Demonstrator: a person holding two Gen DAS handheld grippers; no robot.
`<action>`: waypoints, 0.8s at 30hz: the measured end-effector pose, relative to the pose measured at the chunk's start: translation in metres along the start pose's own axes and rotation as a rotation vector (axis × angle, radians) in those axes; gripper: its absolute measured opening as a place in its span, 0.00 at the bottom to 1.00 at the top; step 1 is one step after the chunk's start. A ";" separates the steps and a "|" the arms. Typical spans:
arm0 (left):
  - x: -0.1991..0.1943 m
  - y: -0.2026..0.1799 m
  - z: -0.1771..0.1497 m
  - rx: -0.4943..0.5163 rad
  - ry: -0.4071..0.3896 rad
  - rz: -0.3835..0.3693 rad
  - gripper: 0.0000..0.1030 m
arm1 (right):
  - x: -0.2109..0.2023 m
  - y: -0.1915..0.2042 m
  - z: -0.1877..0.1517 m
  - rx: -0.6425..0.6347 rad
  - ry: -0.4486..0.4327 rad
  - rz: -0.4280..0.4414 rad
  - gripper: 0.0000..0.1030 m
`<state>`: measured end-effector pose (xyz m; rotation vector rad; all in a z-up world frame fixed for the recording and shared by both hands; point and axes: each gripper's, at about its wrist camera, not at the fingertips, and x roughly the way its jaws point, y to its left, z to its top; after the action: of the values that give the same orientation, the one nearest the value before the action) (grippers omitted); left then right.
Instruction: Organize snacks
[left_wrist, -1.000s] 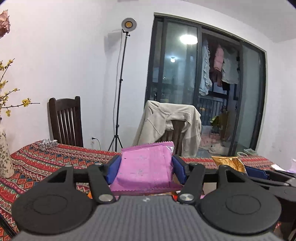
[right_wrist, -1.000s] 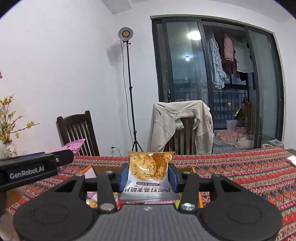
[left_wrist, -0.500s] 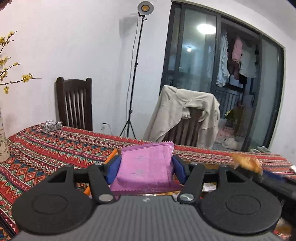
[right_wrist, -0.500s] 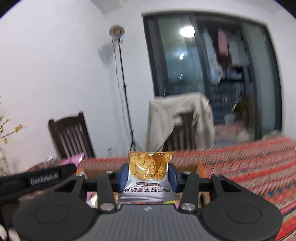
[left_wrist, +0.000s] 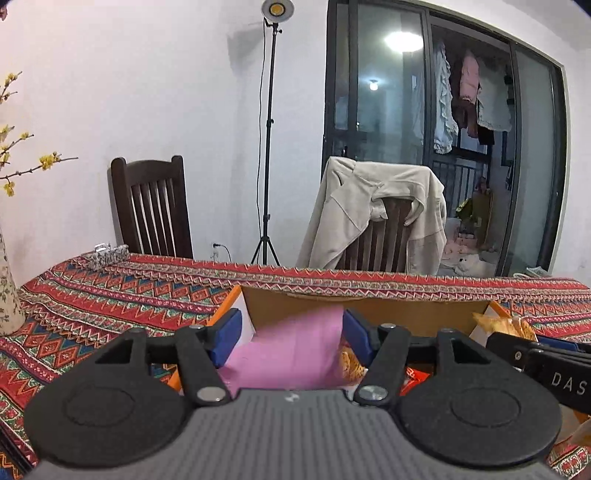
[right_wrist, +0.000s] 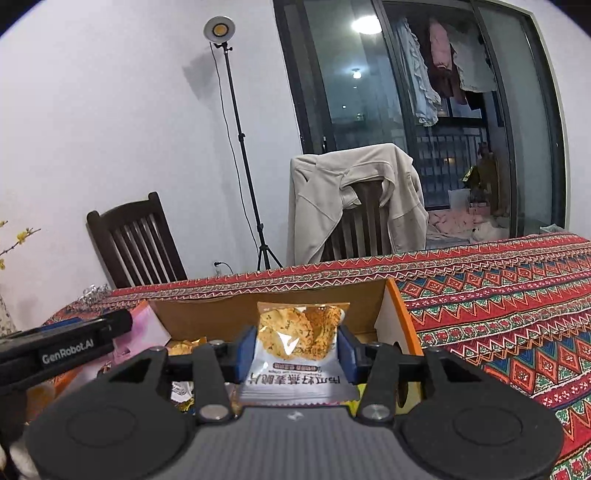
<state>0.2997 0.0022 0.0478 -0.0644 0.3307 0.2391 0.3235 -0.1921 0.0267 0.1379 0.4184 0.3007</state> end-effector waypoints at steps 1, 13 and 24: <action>-0.002 0.001 0.001 -0.008 -0.006 -0.001 0.91 | 0.000 0.000 -0.001 0.001 0.000 -0.005 0.49; -0.053 0.015 0.033 -0.048 -0.088 -0.052 1.00 | -0.044 0.008 0.022 -0.017 -0.005 -0.072 1.00; -0.148 0.052 -0.004 -0.024 0.001 -0.177 1.00 | -0.146 0.018 -0.006 -0.071 -0.039 0.000 1.00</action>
<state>0.1497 0.0196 0.0913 -0.1166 0.3216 0.0677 0.1892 -0.2208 0.0802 0.0746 0.3689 0.3117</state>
